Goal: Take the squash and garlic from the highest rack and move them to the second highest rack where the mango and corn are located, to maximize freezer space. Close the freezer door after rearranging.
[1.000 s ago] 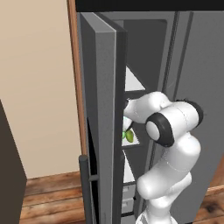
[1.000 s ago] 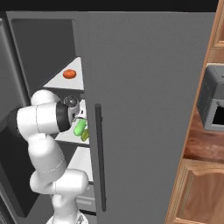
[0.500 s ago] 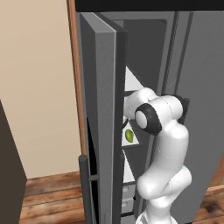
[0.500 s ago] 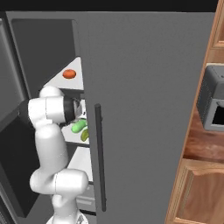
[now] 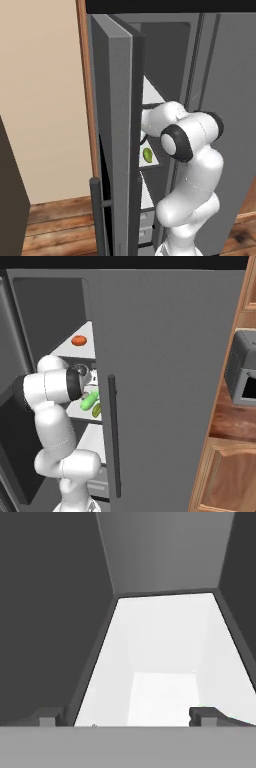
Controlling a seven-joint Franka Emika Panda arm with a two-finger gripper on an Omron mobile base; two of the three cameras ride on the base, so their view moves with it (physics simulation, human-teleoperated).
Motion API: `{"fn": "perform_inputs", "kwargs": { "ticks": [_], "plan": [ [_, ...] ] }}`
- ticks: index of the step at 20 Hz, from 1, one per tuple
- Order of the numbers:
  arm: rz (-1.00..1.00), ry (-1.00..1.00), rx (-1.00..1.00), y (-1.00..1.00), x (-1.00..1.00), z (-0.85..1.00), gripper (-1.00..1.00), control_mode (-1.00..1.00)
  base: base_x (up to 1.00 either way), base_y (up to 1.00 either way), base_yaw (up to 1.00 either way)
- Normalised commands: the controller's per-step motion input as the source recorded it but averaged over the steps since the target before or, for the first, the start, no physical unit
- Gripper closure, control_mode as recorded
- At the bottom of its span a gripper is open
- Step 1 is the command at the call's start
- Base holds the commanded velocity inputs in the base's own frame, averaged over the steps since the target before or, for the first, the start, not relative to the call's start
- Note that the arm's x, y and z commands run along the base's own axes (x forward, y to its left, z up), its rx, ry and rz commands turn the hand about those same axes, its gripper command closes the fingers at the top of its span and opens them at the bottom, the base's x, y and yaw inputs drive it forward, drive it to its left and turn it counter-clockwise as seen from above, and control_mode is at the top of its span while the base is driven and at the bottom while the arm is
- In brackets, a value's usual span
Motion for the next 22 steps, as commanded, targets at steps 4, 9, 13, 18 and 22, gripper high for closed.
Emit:
{"fn": "perform_inputs", "kwargs": {
  "ticks": [4,9,13,18,22],
  "plan": [
    [0.00,-0.30,0.00,-0.27,-1.00,0.67,-1.00,-1.00,0.00,0.00,0.00],
    [0.00,-0.17,0.01,-0.35,-1.00,0.87,-1.00,-1.00,0.00,0.00,0.00],
    [0.00,0.00,0.08,-0.27,-1.00,0.96,-1.00,-1.00,0.00,0.00,0.00],
    [0.00,0.01,0.10,-0.02,-0.94,1.00,-1.00,-1.00,0.00,0.00,0.00],
    [0.00,0.01,0.09,0.00,-0.44,1.00,-1.00,-1.00,0.00,0.00,0.00]
  ]
}}
